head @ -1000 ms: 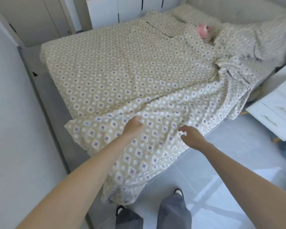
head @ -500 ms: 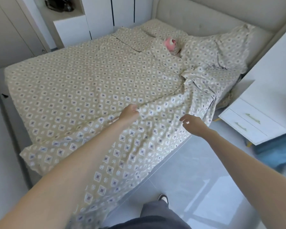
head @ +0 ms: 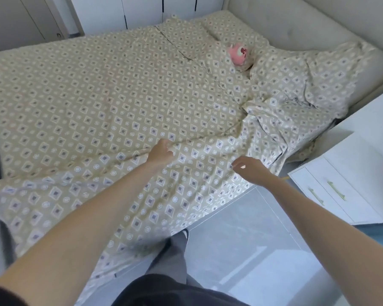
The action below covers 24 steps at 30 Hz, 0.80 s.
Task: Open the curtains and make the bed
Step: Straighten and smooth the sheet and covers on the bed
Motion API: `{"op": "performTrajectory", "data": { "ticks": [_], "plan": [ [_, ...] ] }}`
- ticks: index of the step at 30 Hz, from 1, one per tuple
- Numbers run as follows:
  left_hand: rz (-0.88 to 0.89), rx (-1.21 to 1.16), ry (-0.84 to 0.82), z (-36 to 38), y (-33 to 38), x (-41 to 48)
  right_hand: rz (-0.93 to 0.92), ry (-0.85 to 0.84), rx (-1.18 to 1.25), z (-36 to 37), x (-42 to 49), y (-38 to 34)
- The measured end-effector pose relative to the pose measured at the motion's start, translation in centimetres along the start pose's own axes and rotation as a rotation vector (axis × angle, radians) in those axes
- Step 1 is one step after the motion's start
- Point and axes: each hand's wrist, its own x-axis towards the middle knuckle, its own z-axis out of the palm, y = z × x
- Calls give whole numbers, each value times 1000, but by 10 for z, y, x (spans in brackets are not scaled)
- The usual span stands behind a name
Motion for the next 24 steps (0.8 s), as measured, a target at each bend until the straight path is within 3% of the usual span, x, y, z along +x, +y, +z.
{"op": "performTrajectory", "data": {
  "ticks": [11,18,24],
  "plan": [
    [-175,-74,20,17,-9,131,-76,-163,-313,-22,168,10],
    [-262,13,21,42,-51,188,-180,-355,-482,19,270,-8],
    [-319,138,19,82,-86,243,-306,-421,-607,64,358,-1]
  ]
}}
